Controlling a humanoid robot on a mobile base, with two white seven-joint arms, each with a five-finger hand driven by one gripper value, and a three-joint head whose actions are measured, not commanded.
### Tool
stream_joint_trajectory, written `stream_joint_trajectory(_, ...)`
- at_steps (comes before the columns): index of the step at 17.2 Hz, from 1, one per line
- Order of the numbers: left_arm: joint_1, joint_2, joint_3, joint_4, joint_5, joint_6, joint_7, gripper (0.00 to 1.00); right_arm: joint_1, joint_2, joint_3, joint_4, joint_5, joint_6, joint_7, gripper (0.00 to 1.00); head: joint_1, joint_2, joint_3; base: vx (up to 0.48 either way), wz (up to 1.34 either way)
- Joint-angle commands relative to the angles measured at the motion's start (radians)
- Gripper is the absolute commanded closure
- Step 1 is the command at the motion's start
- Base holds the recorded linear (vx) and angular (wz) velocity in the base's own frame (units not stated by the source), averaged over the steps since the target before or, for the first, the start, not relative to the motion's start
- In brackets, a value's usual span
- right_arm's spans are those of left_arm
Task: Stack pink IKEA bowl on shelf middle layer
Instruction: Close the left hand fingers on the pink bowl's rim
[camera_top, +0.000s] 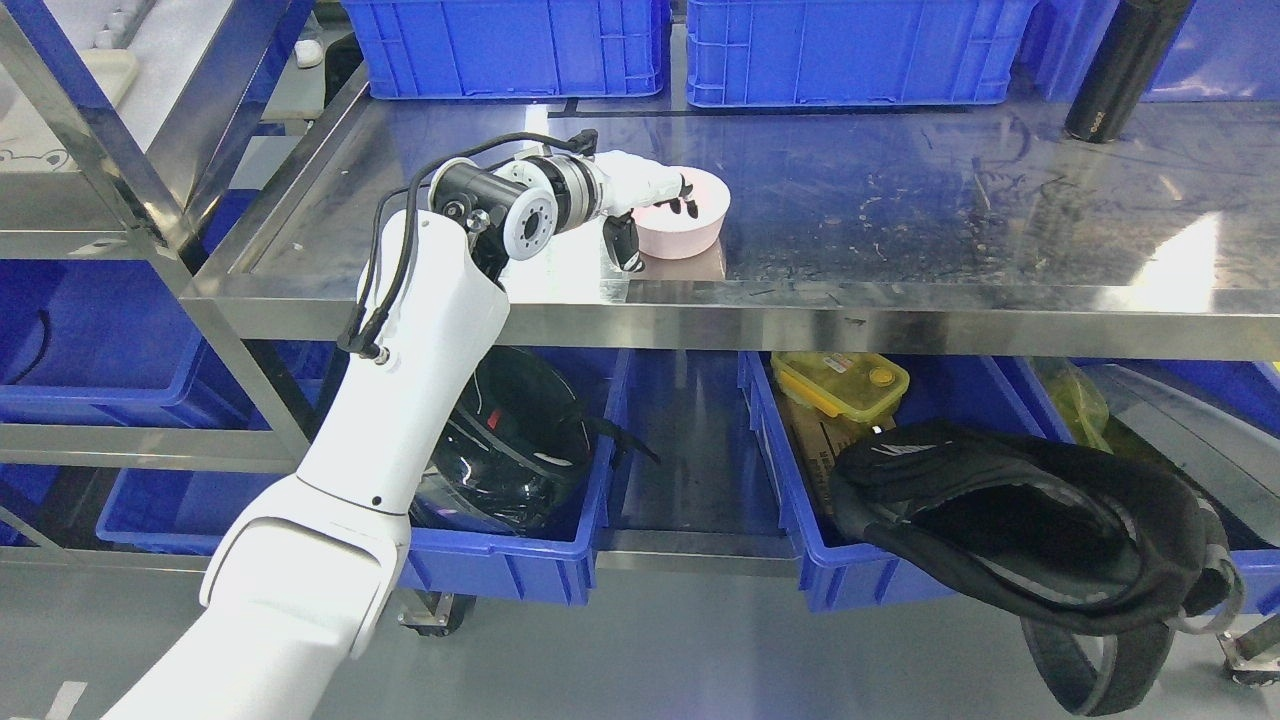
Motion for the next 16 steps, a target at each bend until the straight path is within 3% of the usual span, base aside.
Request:
stream_joint_trajectory(1, -0.032, -0.029, 0.001, 0.106, -0.007, -0.005, 0.003, 0.41, 0.023, -0.017, 0.000, -0.017, 0.000, 0.000, 0.000, 0.00, 0.0000, 0.000, 0.000, 0.000, 0.00)
stream_joint_trajectory(9, -0.037, -0.018, 0.003, 0.178, -0.036, -0.012, 0.019, 0.47, 0.023, -0.017, 0.000, -0.017, 0.000, 0.000, 0.000, 0.00, 0.0000, 0.000, 0.000, 0.000, 0.00)
stream_joint_trajectory(10, -0.037, -0.018, 0.006, 0.180, -0.035, -0.015, 0.019, 0.51, 0.023, -0.017, 0.000, -0.017, 0.000, 0.000, 0.000, 0.00, 0.0000, 0.000, 0.000, 0.000, 0.00)
stream_joint_trajectory(12, -0.037, -0.020, 0.033, 0.180, -0.036, -0.061, 0.019, 0.69, 0.023, -0.017, 0.000, -0.017, 0.000, 0.000, 0.000, 0.00, 0.0000, 0.000, 0.000, 0.000, 0.00)
stream_joint_trajectory(16, -0.036, -0.020, 0.066, 0.175, -0.035, -0.083, 0.010, 0.83, 0.023, -0.017, 0.000, -0.017, 0.000, 0.000, 0.000, 0.00, 0.0000, 0.000, 0.000, 0.000, 0.00)
